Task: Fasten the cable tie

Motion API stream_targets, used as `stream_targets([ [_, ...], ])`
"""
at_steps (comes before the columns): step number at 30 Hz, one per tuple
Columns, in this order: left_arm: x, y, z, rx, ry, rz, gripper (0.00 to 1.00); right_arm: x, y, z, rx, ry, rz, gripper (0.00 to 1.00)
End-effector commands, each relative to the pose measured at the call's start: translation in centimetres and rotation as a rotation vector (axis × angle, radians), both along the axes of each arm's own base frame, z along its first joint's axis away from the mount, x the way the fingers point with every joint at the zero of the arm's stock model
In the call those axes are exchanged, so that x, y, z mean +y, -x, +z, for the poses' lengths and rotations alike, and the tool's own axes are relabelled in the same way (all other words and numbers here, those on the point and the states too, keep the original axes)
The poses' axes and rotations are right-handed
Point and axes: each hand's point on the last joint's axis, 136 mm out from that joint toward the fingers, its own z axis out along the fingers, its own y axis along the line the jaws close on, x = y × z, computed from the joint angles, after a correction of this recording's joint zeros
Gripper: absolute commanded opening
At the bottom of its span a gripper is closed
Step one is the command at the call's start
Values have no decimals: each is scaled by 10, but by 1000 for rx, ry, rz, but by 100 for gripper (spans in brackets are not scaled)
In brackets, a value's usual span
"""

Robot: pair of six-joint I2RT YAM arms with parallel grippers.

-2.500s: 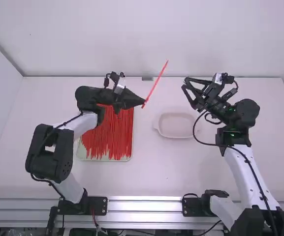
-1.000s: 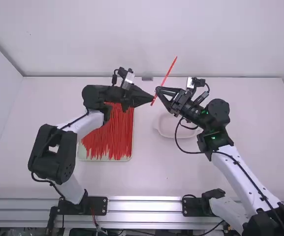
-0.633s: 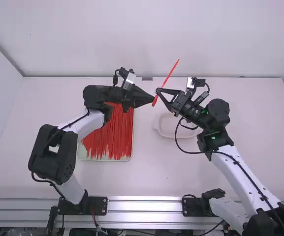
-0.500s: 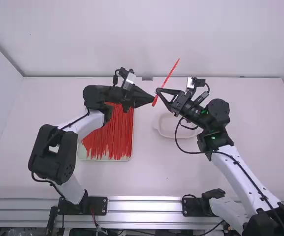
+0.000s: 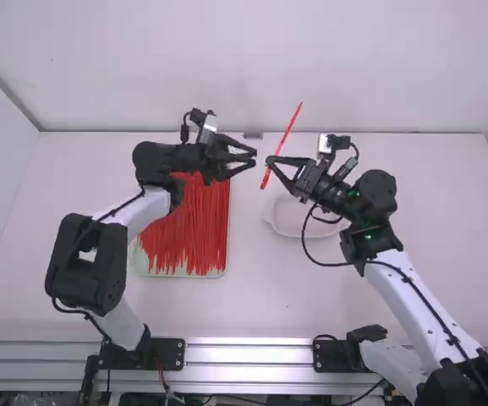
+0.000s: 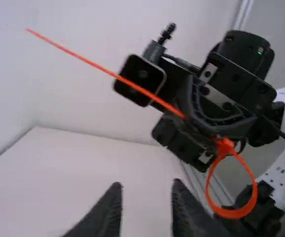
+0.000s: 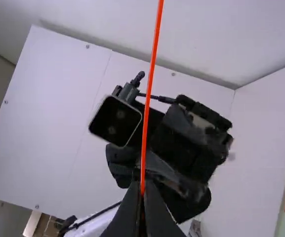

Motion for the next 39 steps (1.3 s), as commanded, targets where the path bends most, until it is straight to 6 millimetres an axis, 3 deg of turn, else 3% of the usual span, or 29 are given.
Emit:
stream_targets([
  [1,17,-12,15,-3,27,65,50,-5,5,13,-55,8,20,0],
  [3,27,-17,14,19,26,87,87,-9,4,13,-71,20,23,0],
  [4,30,-18,14,24,22,89,99,-10,4,12,-79,25,24,0],
  [9,44,-31,7,147,-18,95,99,-16,-2,2,-49,50,-3,0],
  [20,45,-55,-23,385,-100,103,99,-32,-14,-20,-9,120,-56,0],
  [23,47,-66,-37,453,-118,168,99,-38,-18,-28,7,144,-77,0],
  [26,54,-80,-71,550,-189,296,99,-47,-22,-40,28,180,-98,0],
  [31,57,-70,-106,632,-286,327,99,-56,-25,-54,37,232,-125,0],
  [39,59,-44,-133,695,-376,287,99,-78,-38,-94,130,368,-258,0],
])
